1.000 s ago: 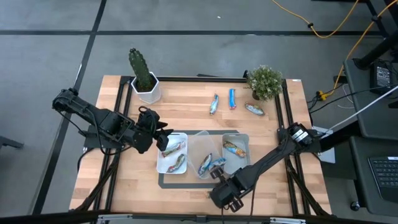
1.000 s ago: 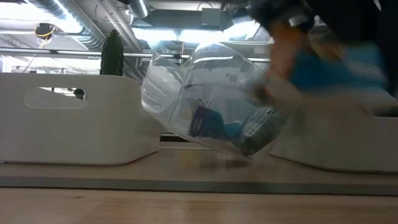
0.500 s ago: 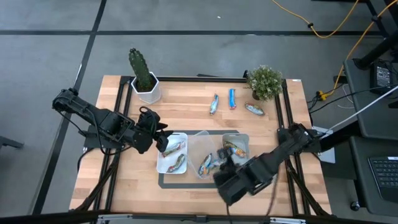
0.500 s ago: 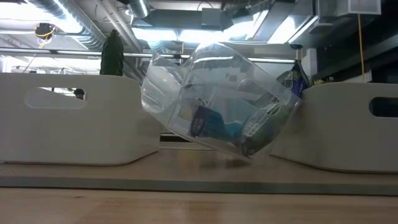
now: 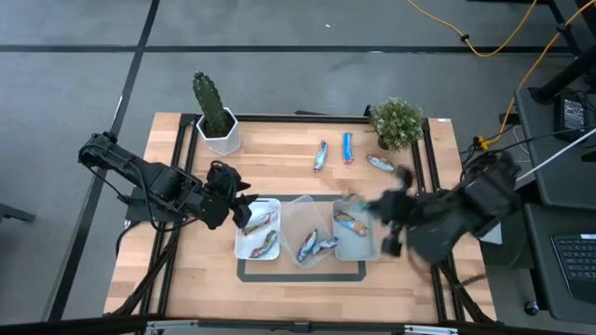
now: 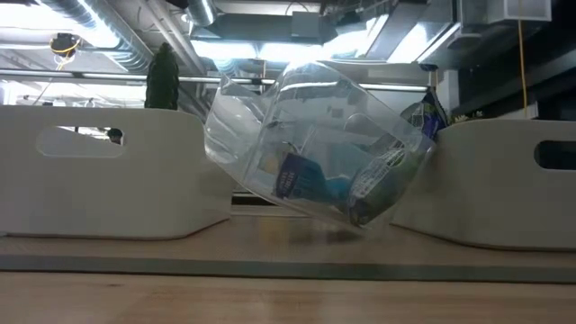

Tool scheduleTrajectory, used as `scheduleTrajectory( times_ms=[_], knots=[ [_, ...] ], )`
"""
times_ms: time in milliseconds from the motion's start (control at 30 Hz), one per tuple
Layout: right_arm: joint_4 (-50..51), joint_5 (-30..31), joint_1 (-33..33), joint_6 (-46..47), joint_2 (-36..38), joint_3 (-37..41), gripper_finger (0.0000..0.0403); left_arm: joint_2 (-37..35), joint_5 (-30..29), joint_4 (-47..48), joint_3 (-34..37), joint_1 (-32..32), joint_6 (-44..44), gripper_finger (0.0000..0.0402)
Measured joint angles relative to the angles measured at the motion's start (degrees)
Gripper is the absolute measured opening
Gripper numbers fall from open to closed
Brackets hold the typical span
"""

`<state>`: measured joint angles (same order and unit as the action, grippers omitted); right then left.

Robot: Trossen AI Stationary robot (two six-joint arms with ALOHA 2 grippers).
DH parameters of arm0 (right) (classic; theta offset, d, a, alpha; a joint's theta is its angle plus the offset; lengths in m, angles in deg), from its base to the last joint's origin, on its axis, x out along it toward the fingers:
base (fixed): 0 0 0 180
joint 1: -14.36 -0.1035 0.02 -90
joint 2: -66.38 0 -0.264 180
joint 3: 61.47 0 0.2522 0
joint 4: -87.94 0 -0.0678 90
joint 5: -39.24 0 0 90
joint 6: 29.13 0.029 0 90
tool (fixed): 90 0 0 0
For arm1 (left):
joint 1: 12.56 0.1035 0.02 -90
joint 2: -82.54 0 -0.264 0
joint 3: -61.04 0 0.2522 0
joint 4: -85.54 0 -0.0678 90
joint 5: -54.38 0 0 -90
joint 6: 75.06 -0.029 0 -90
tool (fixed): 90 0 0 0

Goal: Pick and place Granola Bars by type
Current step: Put the yellow granola bar into the gray bin

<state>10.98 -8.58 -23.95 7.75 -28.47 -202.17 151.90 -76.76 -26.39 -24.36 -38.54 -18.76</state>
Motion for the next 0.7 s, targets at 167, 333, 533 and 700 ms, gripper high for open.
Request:
scheduleTrajectory(
  times_ms=[167, 333, 533, 700],
  knots=[
    [0.07, 4.68, 1.98, 7.13, 8.50, 10.01, 0.0039, 0.00, -0.26, -0.13, 0.00, 0.00, -1.03, 0.0184],
    [0.12, 3.70, 3.32, 15.81, 16.20, 20.84, 0.0016, 0.00, -0.62, -0.31, 0.00, 0.00, -1.06, 0.0184],
    [-2.64, -2.76, 4.86, 25.58, 20.19, 31.22, 0.0028, 0.00, -0.49, -0.29, 0.00, 0.00, -1.05, 0.0184],
    [-12.14, -8.61, 6.67, 27.60, 19.95, 43.38, 0.0039, 1.07, -1.86, 0.09, 0.00, 0.26, -1.16, 0.0184]
  ],
)
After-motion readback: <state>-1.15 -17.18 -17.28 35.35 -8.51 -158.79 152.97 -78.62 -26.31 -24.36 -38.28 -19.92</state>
